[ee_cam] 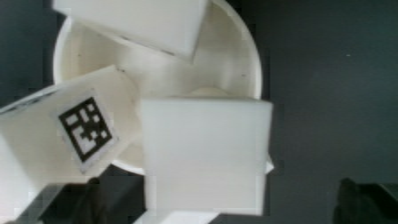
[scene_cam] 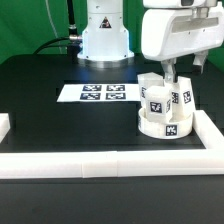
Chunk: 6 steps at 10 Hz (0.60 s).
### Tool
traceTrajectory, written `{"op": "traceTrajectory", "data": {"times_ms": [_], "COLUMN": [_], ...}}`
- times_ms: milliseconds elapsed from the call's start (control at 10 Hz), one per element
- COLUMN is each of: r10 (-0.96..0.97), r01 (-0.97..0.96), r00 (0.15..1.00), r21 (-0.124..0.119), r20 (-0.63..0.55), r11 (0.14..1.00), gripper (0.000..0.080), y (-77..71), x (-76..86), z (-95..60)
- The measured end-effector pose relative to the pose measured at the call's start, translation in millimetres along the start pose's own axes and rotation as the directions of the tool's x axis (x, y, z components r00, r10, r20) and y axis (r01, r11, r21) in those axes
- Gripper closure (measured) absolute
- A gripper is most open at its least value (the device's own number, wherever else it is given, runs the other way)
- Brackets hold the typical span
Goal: Assemble stool
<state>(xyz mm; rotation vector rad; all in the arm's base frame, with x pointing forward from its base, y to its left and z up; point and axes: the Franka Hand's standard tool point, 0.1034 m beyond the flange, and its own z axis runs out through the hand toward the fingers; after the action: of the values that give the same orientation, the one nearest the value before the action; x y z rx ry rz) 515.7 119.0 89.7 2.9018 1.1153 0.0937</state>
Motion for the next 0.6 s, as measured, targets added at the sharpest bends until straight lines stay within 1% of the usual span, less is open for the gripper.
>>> {"op": "traceTrajectory", "data": {"times_ms": [200,400,500,600], "r10": [0.038,0.048,0.061,0.065], "r01": [-0.038,-0.048,-0.061,-0.065], "r00": [0.999,0.999,0.998,0.998], "r21": [0.003,0.001,-0.002,-0.001], "r20": [0.006,0.005,0.002,0.004], "r11": [0.999,0.999,0.998,0.998], "gripper": [0.0151,0.0151,0.0275,0.0426], "y": [-2.0,-0.5,0.6,2.3], "x": [-1.0,-1.5,-1.7,-3.2], "z": [2.5,2.8,2.8,3.0]}}
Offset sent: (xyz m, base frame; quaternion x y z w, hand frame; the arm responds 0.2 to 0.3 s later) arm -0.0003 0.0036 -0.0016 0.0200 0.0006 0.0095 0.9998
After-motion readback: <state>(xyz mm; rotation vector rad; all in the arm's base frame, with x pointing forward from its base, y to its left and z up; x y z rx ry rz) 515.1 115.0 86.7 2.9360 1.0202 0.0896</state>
